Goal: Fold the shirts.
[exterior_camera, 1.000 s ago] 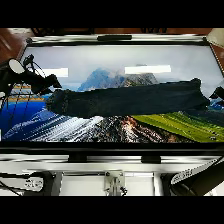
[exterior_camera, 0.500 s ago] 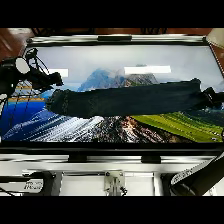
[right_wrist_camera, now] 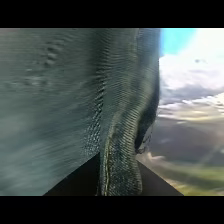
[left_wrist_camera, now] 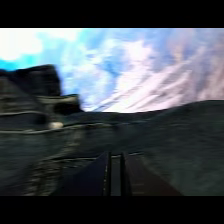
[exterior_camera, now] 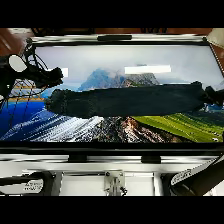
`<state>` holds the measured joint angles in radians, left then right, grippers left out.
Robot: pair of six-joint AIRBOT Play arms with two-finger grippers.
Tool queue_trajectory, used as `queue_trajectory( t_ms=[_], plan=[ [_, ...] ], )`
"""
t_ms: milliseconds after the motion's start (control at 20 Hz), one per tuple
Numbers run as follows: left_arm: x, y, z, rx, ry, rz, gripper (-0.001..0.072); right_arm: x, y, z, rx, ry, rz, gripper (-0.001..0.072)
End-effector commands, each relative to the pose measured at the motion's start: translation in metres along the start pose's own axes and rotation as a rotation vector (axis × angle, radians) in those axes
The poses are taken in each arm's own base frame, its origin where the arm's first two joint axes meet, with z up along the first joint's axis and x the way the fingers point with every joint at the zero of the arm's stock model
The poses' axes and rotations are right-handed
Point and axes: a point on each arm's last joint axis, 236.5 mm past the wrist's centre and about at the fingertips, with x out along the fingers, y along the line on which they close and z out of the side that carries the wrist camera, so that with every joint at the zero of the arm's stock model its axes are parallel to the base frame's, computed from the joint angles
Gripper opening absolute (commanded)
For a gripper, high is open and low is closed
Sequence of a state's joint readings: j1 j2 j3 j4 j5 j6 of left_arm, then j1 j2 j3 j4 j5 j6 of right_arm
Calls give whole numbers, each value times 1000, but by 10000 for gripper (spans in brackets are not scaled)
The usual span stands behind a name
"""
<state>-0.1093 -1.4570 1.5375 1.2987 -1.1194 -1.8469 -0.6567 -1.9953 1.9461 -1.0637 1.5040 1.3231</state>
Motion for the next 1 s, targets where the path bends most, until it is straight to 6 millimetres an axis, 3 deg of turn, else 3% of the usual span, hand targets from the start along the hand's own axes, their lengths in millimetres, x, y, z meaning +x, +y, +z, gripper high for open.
queue_trajectory(
  t_ms=[0, 100, 150, 250, 450, 650, 800, 950],
  plan=[
    [5, -76, -2, -4, -48, -201, 136, -66, 49, -2, -92, -88, 10, 90],
    [13, -128, -22, 9, -25, -312, 112, -105, 77, -5, -146, -158, -4, 90],
    [16, -155, -40, 20, 9, -362, 52, -125, 89, -5, -166, -208, -8, 90],
    [24, -204, -82, 59, 72, -435, 52, -161, 112, -7, -198, -299, -17, 90],
    [54, -300, -152, -16, 125, -607, 52, -209, 153, -31, -256, -379, 4, 90],
    [87, -353, -182, -172, 133, -729, 52, -253, 186, -58, -325, -466, -6, 91],
    [101, -390, -204, -228, 205, -799, 52, -264, 196, -78, -352, -457, -12, 91],
    [102, -429, -211, -261, 239, -897, 52, -271, 201, -91, -369, -454, -19, 91]
  ],
)
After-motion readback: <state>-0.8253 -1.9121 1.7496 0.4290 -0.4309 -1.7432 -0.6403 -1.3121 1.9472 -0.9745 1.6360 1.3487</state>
